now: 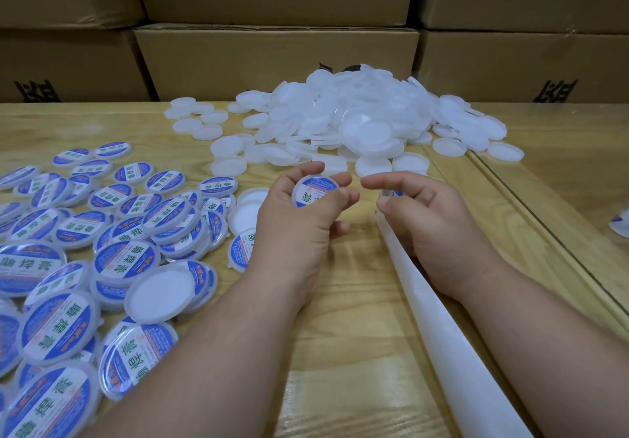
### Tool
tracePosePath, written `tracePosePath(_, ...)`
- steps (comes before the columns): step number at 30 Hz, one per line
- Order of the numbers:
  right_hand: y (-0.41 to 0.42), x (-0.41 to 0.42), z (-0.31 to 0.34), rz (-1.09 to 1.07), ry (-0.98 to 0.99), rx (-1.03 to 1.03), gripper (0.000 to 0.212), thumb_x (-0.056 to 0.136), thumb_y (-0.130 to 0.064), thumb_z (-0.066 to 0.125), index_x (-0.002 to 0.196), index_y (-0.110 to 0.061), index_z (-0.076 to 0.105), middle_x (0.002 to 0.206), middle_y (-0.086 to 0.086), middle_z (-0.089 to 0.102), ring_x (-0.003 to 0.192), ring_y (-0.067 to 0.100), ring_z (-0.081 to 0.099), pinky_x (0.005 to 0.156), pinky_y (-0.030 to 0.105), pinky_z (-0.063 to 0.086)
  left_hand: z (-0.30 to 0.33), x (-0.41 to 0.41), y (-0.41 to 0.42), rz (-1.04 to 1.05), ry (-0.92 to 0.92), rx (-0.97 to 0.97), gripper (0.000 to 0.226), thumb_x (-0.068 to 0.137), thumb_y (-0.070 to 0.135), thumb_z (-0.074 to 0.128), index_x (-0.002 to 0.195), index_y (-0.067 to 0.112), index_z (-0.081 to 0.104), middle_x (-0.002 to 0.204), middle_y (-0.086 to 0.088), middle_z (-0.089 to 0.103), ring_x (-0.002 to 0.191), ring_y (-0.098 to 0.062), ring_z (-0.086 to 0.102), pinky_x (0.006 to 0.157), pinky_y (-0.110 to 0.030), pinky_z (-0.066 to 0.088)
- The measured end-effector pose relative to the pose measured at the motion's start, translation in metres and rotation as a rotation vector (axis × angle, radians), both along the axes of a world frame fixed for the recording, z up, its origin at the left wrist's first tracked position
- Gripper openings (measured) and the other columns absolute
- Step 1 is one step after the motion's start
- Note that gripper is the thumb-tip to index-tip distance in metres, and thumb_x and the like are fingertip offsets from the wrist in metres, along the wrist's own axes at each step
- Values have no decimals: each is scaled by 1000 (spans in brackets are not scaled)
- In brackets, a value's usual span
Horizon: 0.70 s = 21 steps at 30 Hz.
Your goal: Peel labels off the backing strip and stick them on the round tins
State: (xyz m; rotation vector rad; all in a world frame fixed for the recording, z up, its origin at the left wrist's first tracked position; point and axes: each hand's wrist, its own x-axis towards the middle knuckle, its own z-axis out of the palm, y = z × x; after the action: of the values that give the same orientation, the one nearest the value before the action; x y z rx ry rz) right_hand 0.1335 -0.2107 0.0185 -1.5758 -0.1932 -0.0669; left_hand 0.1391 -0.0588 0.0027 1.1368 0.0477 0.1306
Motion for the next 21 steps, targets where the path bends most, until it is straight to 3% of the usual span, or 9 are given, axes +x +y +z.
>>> tracePosePath(2, 0, 0, 0, -6, 7, 3, 35, 77, -16, 56, 107, -8, 71, 48, -7, 33, 41, 6, 27, 40, 17, 26, 3, -1, -1, 24, -2, 16, 32, 86, 22, 80, 110, 27, 60, 98, -1, 79, 84, -21, 78, 45, -19, 47)
tracePosePath(4, 0, 0, 0, -10, 12, -3, 34, 77, -16, 55, 106, -8, 71, 49, -4, 32, 42, 7, 27, 40, 18, 26, 7, -2, -2, 30, 5, 46, 15, 100, 34, 62, 112, 27, 57, 93, -3, 80, 68, -19, 76, 41, -20, 45)
tracePosePath(8, 0, 0, 1, -13, 22, -8, 34, 76, -16, 55, 104, -6, 70, 49, -4, 31, 42, 8, 25, 40, 19, 24, 6, -3, -2, 78, 7, 56, 27, 109, 43, 35, 109, 29, 58, 77, -9, 77, 35, -15, 47, 38, -25, 43)
tracePosePath(11, 0, -1, 1, -15, 30, -8, 34, 75, -16, 54, 103, -6, 70, 50, -4, 31, 42, 8, 25, 41, 19, 24, 3, -4, -5, 169, -23, 87, 27, 111, 39, 30, 105, 32, 56, 65, -8, 72, 35, -14, 40, 39, -25, 40)
tracePosePath(15, 1, 0, 0, -24, 29, -13, 32, 75, -16, 55, 102, -7, 70, 51, -3, 30, 43, 8, 25, 42, 20, 23, 4, -3, -7, 218, -12, 79, 17, 109, 31, 34, 109, 43, 44, 73, -2, 75, 44, -10, 44, 44, -23, 44)
tracePosePath(18, 1, 0, 0, -26, 29, -17, 31, 75, -16, 55, 100, -9, 71, 52, -1, 30, 44, 9, 25, 42, 21, 22, 4, -2, -7, 257, 25, 92, 44, 99, 10, 45, 110, 51, 36, 85, 8, 77, 48, -8, 50, 50, -22, 47)
tracePosePath(21, 1, 0, 1, -23, 32, -12, 29, 75, -15, 55, 97, -11, 72, 55, 1, 29, 45, 10, 24, 43, 21, 21, 7, -2, -6, 336, 33, 36, 61, 91, -4, 43, 123, 46, 29, 98, 4, 72, 50, -8, 58, 53, -21, 50)
